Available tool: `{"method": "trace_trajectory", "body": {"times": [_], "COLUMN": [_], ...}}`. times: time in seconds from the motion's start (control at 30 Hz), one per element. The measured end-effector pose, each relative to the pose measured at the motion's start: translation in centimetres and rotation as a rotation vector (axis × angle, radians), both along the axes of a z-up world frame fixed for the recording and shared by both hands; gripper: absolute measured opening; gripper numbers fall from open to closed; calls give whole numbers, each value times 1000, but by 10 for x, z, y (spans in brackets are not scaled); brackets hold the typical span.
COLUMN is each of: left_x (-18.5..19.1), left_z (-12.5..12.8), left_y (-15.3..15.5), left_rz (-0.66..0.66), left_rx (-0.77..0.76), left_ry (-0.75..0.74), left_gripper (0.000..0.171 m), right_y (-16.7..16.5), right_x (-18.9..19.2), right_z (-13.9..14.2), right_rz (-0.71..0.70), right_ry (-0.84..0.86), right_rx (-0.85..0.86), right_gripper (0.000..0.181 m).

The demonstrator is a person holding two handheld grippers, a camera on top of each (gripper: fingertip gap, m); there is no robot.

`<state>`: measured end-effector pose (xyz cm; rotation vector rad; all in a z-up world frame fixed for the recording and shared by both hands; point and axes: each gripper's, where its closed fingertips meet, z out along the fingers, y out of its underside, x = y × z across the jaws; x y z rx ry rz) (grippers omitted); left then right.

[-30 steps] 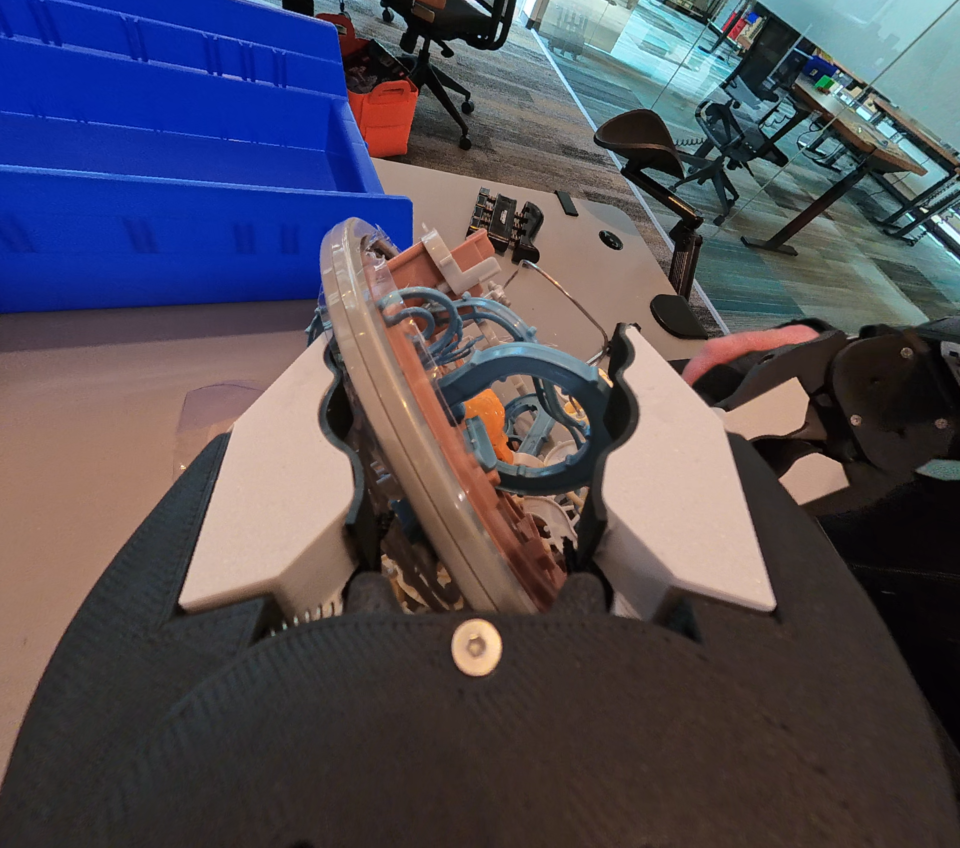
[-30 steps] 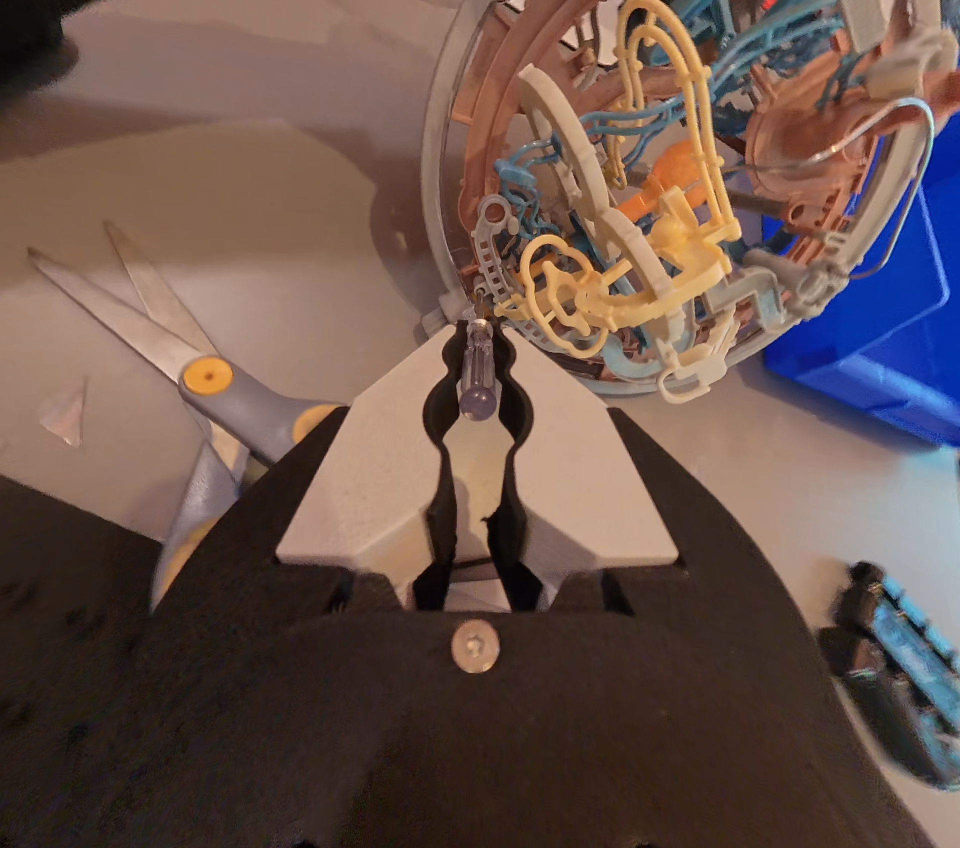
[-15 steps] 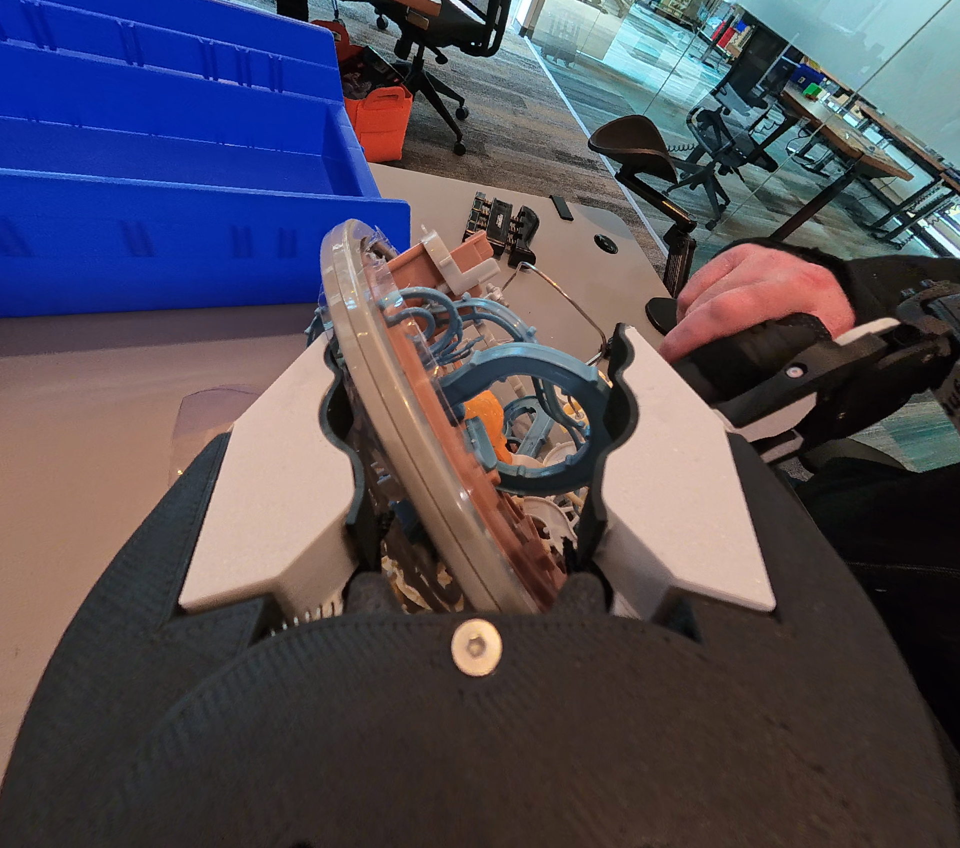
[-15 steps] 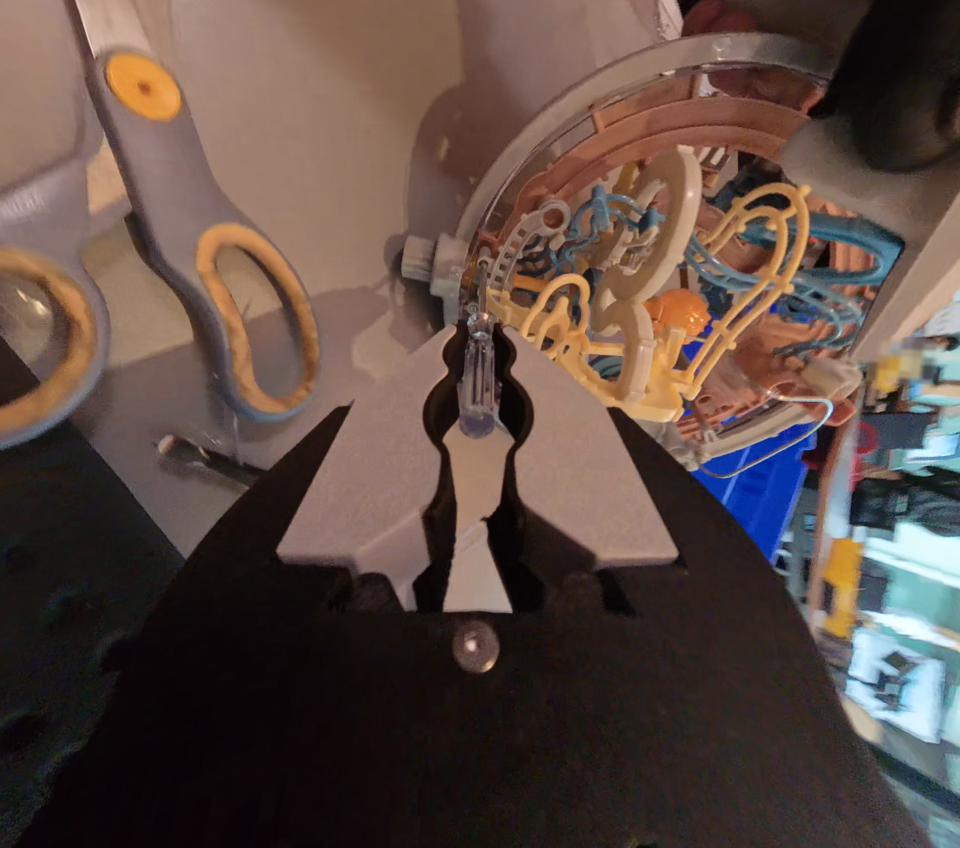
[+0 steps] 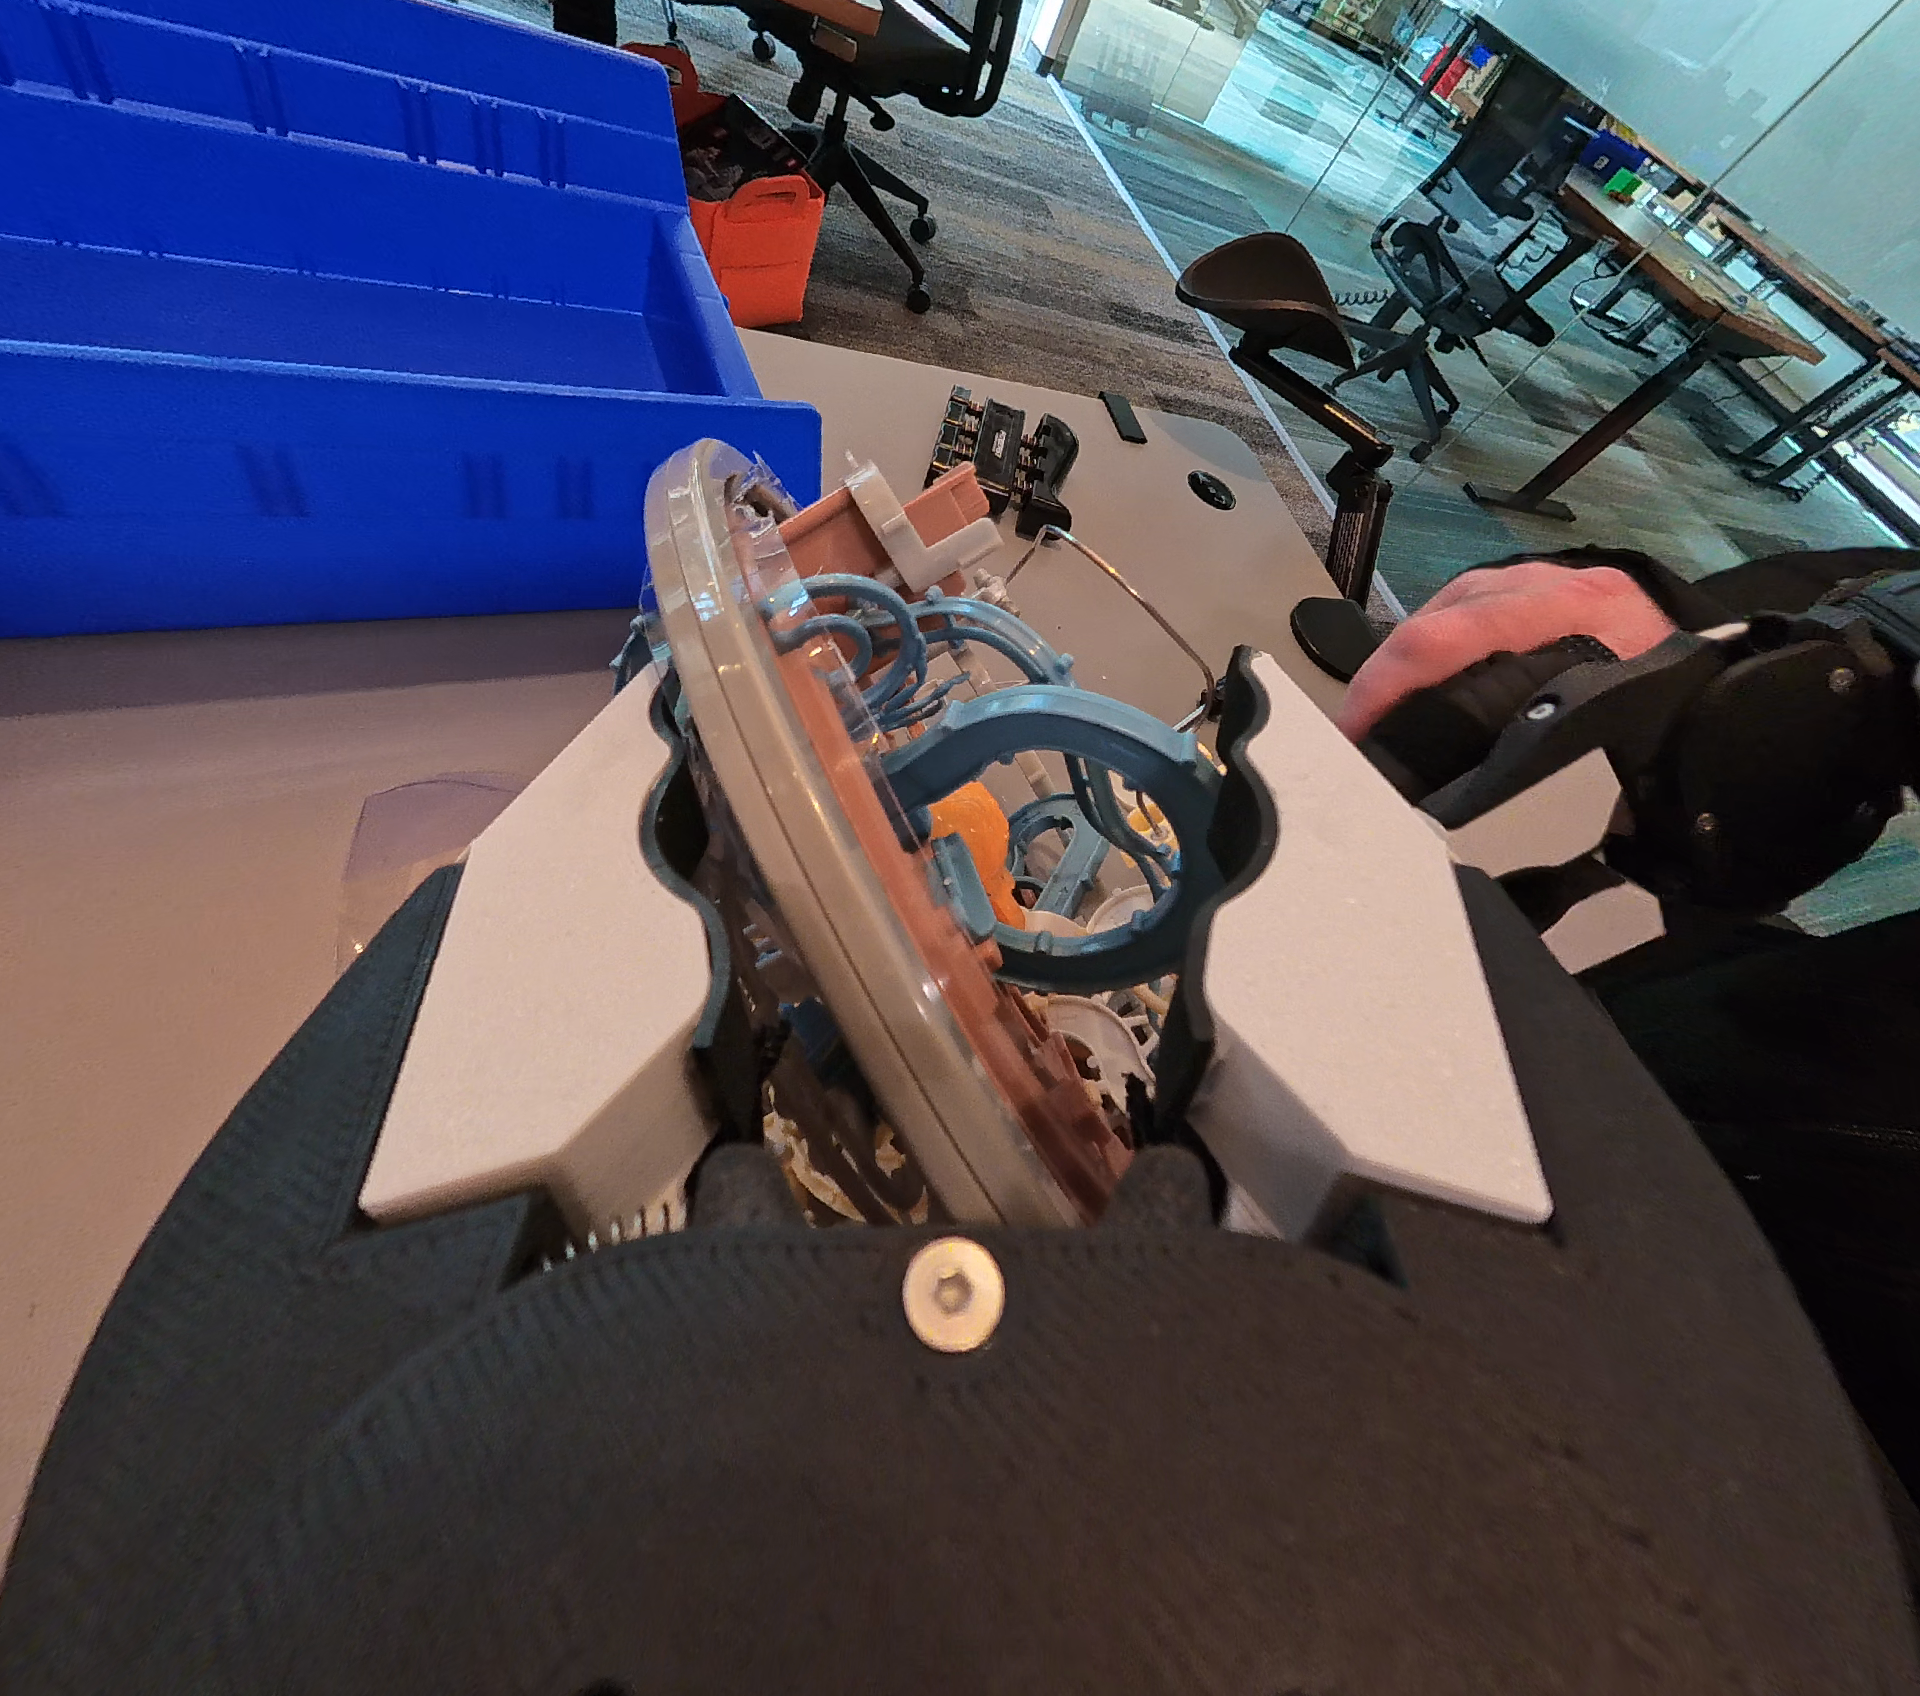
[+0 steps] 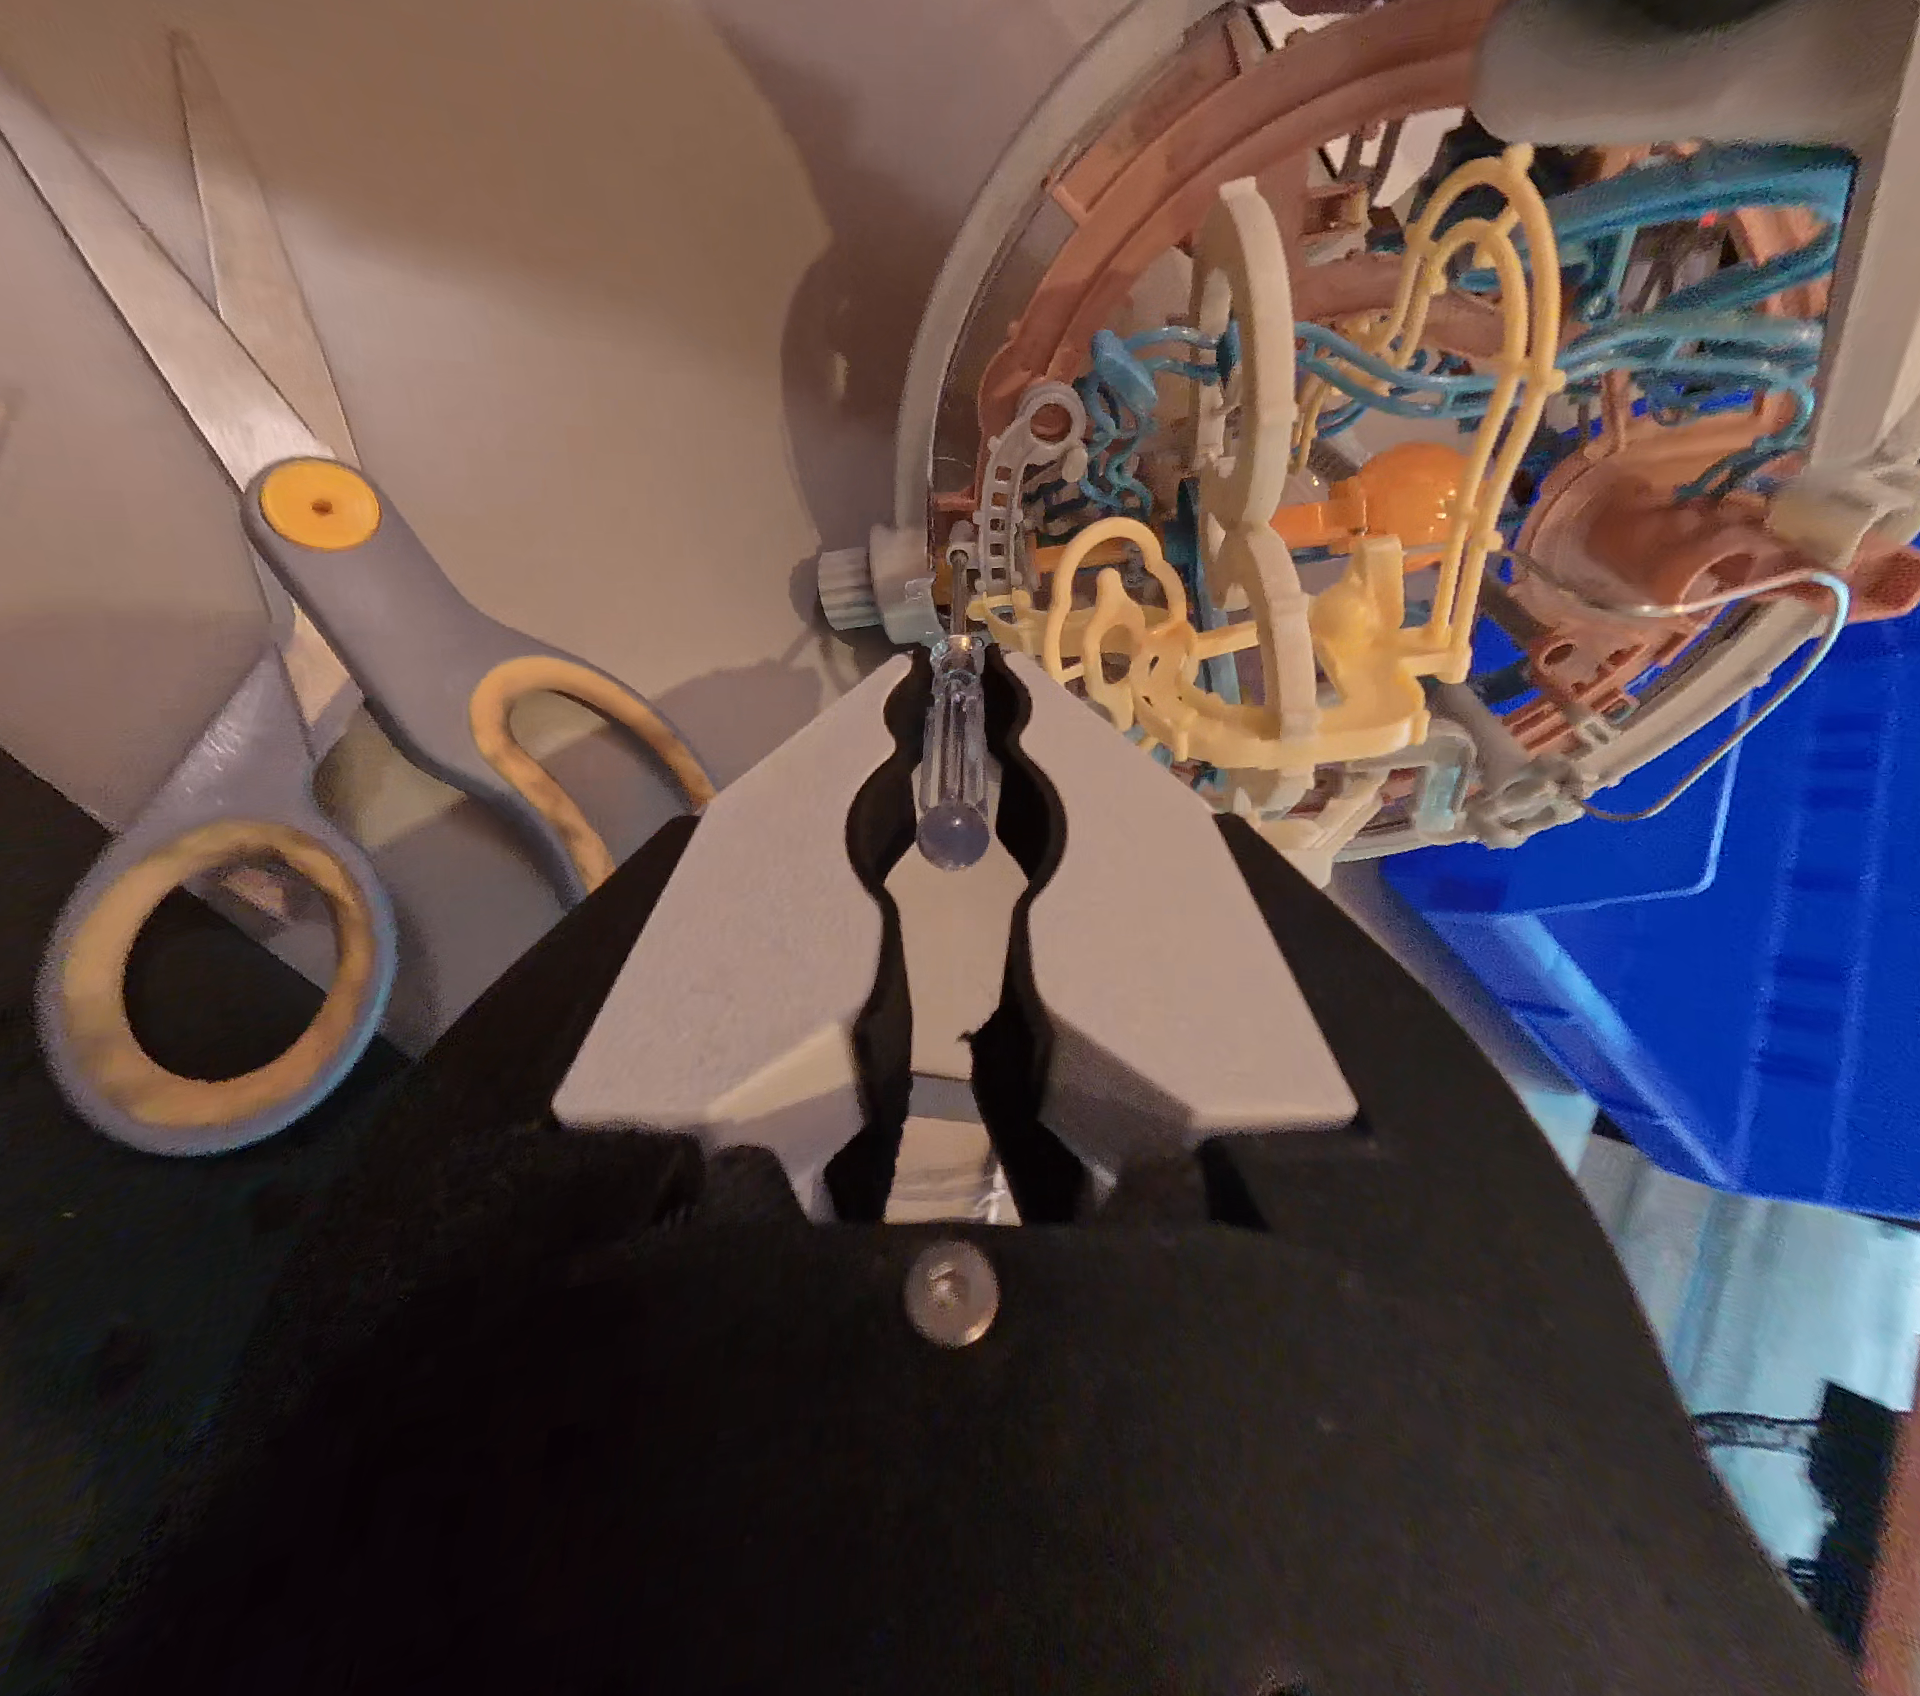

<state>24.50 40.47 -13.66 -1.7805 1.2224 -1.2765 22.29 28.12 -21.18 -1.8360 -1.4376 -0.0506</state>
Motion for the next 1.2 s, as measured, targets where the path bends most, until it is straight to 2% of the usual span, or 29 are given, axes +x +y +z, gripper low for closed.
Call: {"method": "trace_trajectory", "body": {"times": [0.13, 0.3, 0.43, 0.57, 0.67, 0.77, 0.87, 1.07, 1.2], "left_x": [0, 0, 0, 0, 0, -1, -1, 0, 1], "left_z": [0, 0, 0, 0, 0, 0, 1, 1, 1], "left_y": [0, 0, 0, 0, 0, 0, 0, 1, 0], "left_rz": [0, -2, -3, -5, -7, -11, -8, -5, -5], "left_rx": [1, 0, 1, 2, 3, 6, 6, 0, 1], "left_ry": [0, -2, -4, -5, -8, -10, -11, -15, -14], "left_gripper": [98, 98, 98, 98, 98, 98, 98, 99, 99], "right_y": [0, 0, -1, -2, -2, -1, 1, 9, 7], "right_x": [-2, -5, -6, -7, -8, -8, -7, -2, 0], "right_z": [2, 3, 3, 2, 3, 3, 5, 3, 3], "right_rz": [-37, 135, 302, 557, 731, 856, 865, 640, 581], "right_ry": [20, -184, -378, -658, -817, -904, -914, -798, -691], "right_rx": [-32, 123, 253, 451, 517, 546, 528, 461, 441], "right_gripper": [7, 7, 7, 7, 7, 6, 7, 9, 7]}}
